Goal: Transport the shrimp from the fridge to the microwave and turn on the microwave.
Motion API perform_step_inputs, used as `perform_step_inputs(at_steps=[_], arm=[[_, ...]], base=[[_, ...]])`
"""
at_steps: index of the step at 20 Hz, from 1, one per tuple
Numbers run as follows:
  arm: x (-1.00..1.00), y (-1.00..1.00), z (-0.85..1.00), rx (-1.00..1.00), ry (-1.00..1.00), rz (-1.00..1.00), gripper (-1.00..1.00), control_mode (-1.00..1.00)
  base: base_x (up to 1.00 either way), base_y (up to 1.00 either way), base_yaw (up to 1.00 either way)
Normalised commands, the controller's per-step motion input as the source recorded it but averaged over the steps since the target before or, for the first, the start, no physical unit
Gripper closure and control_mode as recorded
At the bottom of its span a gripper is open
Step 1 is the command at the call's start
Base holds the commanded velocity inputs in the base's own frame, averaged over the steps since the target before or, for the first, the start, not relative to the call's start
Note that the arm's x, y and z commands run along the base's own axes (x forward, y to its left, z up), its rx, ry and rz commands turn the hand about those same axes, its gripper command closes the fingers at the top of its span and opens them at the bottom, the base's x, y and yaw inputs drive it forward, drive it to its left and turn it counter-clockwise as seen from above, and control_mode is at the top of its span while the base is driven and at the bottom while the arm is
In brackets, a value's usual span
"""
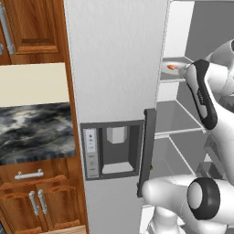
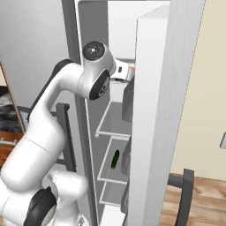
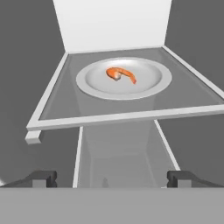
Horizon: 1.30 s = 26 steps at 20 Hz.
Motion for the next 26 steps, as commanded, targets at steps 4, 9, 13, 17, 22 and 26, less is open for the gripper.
perform_step_inputs(at_steps=[4, 9, 13, 17, 22, 26], arm=[[0.45, -0.05, 0.25, 0.0, 0.06, -0.02, -1.0, -1.0], [0.41, -0.12, 0.17, 0.0, 0.02, 0.0, -1.0, -1.0], [0.23, -0.1, 0.0, 0.0, 0.0, 0.0, -1.0, -1.0], [0.16, -0.08, -0.01, 0.0, 0.0, 0.0, -1.0, -1.0], [0.24, 0.0, -0.04, 0.0, 0.0, 0.0, -1.0, -1.0], [0.3, 0.0, -0.05, 0.0, 0.0, 0.0, -1.0, -1.0]], base=[[0.0, 0.0, 0.0], [0.0, 0.0, 0.0], [0.0, 0.0, 0.0], [0.0, 0.0, 0.0], [0.0, 0.0, 0.0], [0.0, 0.0, 0.0]])
